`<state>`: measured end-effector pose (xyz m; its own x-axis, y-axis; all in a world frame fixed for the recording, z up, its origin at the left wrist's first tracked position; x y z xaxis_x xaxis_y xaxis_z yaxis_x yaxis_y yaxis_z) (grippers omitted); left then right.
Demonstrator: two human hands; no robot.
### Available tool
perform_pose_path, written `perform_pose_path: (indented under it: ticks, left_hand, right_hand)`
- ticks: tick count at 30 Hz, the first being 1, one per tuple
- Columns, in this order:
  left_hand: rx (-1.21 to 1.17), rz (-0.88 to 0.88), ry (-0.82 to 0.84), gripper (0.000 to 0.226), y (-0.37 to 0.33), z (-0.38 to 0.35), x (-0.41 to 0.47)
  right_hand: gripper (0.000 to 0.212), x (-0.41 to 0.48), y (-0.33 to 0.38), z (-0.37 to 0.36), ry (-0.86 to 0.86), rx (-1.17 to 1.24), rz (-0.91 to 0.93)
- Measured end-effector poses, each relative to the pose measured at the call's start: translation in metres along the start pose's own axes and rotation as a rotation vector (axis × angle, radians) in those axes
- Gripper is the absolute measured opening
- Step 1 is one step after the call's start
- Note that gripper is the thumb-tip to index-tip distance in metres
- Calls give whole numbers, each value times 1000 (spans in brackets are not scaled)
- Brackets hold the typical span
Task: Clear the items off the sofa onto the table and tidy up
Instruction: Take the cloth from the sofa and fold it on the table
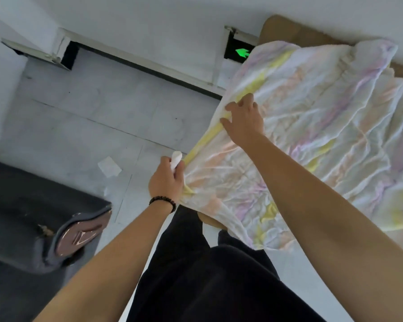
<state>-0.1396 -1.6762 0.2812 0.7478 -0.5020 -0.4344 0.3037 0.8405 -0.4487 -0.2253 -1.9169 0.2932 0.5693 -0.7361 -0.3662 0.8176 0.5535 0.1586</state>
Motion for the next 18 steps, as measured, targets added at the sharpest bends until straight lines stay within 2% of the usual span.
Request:
perform_pose_path:
  ticks: [2,4,6,9,11,12,15,16,18]
  left_hand:
    - [60,-7,8,22,12,-5,-7]
    - [55,45,0,21,24,-10,-15]
    - [43,169,18,29,41,-16,-25]
    - [217,370,160,61,64,-34,-45]
    - [233,455,175,73,65,-43,-60]
    - [191,460,126,69,60,-46,-66]
    - [-84,307,-103,49,25,-46,-79]
    - [-210,228,-88,51,10,-50,-82]
    - [-330,76,101,63,-21,-62,-91]
  right_hand:
    - [28,-7,4,-7,-25,36,57]
    - [25,-17,4,-11,-79,114,122]
    - [33,-28,-2,-11,-127,206,203]
    - [49,-55,-18,-20,-150,148,312]
    - [57,-77,-38,-29,-147,81,283]
    - [61,-88,-50,-31,-148,56,237]
    - [67,-120,-89,-30,-151,50,78]
    - [69,-128,-101,-31,-116,62,44]
    - [73,-141,-124,-36,-7,96,1]
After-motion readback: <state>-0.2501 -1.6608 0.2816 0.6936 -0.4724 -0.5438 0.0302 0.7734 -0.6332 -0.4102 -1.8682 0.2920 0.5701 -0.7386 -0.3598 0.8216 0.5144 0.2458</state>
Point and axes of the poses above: each hand's wrist, its own x-axis towards the middle knuckle, its own z-axis out of the back of the hand, y = z × x, the point moved 5 cm from there along x, towards the middle knuckle, and after that the axes turned 2 degrees about -x, right-handed, at the moved point
